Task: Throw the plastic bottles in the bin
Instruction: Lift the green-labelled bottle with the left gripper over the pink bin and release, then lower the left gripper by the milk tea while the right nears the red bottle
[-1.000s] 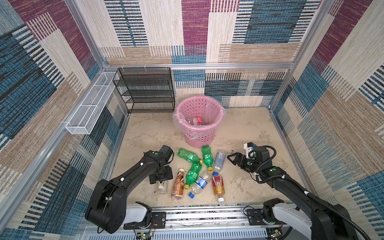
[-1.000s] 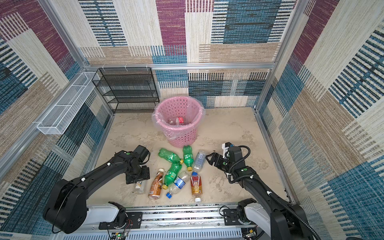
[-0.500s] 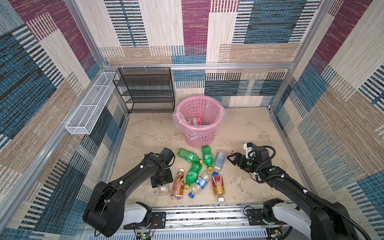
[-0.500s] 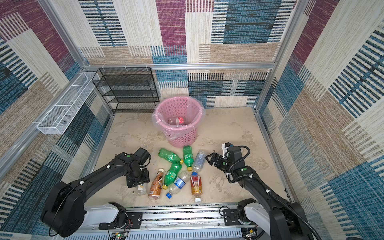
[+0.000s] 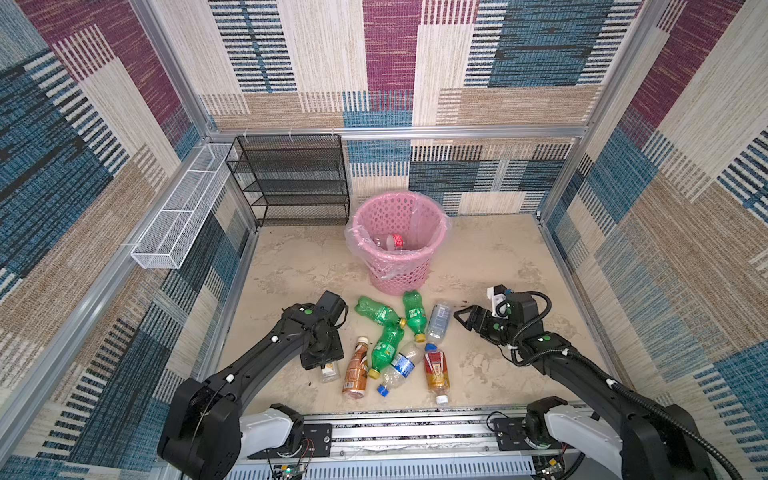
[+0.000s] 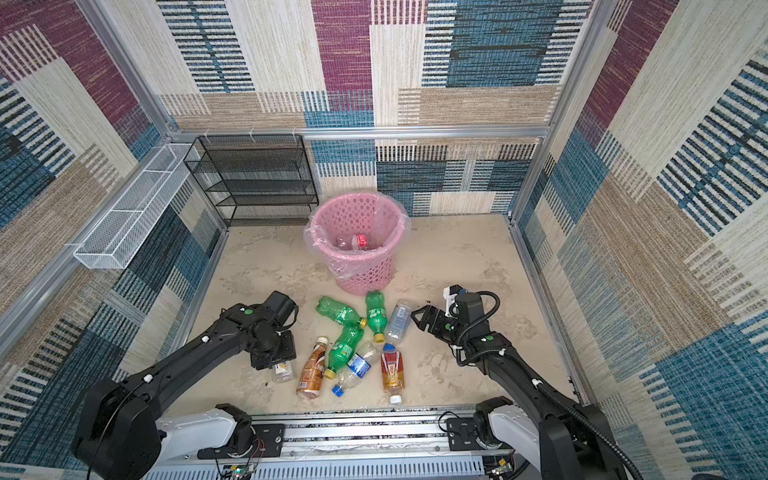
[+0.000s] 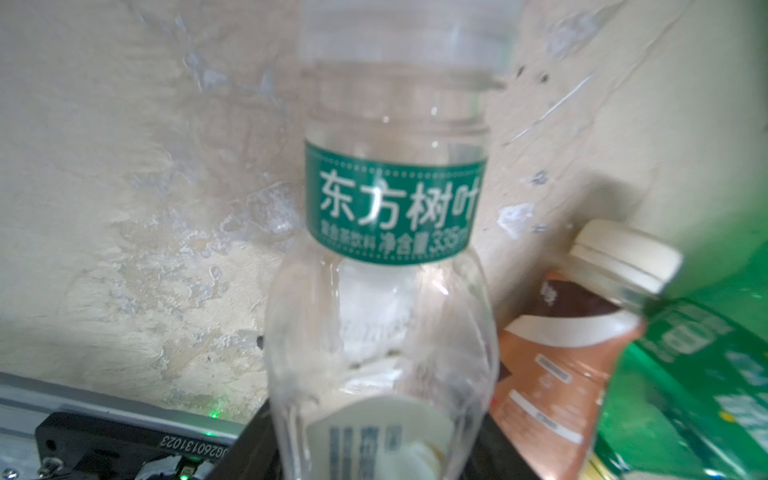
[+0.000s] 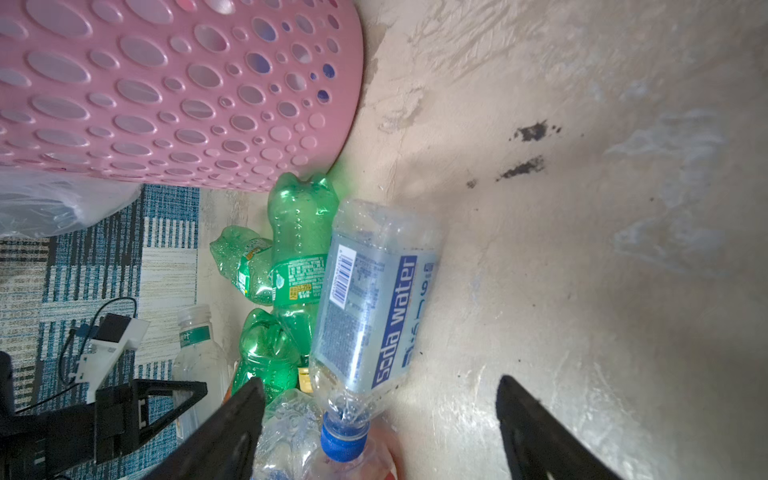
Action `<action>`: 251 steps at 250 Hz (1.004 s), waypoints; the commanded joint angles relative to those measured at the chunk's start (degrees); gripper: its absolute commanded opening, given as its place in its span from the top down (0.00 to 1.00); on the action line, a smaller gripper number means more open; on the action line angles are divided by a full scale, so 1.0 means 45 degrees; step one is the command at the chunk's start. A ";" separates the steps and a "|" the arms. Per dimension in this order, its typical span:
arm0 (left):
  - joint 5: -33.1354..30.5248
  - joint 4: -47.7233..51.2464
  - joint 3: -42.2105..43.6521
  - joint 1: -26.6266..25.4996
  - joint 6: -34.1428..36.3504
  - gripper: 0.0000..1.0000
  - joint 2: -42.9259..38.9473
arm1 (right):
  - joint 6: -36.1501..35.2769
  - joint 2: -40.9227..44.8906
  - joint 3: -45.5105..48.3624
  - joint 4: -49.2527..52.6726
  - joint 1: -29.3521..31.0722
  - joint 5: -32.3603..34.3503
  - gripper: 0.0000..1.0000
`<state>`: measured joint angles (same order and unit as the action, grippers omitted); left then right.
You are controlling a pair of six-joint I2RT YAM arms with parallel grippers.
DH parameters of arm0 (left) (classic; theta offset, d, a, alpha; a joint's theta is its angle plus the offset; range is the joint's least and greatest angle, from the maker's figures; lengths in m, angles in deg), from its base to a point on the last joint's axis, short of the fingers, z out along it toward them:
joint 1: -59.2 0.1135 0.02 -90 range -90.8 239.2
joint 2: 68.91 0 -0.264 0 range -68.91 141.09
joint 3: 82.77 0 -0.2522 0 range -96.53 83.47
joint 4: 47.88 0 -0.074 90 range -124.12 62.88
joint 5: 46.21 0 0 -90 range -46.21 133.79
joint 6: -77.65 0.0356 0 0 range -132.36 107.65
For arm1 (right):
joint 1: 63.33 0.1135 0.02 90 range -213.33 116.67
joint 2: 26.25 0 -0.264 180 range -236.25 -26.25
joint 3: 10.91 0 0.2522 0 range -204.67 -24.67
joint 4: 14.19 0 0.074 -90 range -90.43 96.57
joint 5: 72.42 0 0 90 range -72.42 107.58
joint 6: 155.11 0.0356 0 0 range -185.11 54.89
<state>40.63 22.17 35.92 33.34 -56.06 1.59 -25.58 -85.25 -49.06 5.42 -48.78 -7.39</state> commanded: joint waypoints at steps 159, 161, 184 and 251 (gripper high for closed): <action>0.1176 0.4111 -2.4395 0.0320 0.2247 0.01 0.8453 | -0.0307 0.0637 -0.1336 0.0855 -0.0010 0.0479 0.10; 0.1167 0.3916 -2.3857 0.0324 0.2264 0.01 0.8195 | -0.0298 0.0644 -0.1318 0.0852 -0.0010 0.0485 0.10; 0.1041 -0.0495 -1.6098 0.0326 0.1971 0.01 0.4081 | -0.0231 0.0610 -0.0987 0.0633 -0.0005 0.0382 0.10; 0.0389 -0.2702 -0.7808 0.0373 0.1179 0.04 -0.1138 | -0.0135 0.0415 -0.0538 0.0500 -0.0009 0.0256 0.11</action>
<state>43.82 16.56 -8.21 34.91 -47.93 0.76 -26.41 -83.24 -51.55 8.59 -48.82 -5.86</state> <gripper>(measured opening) 0.969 0.894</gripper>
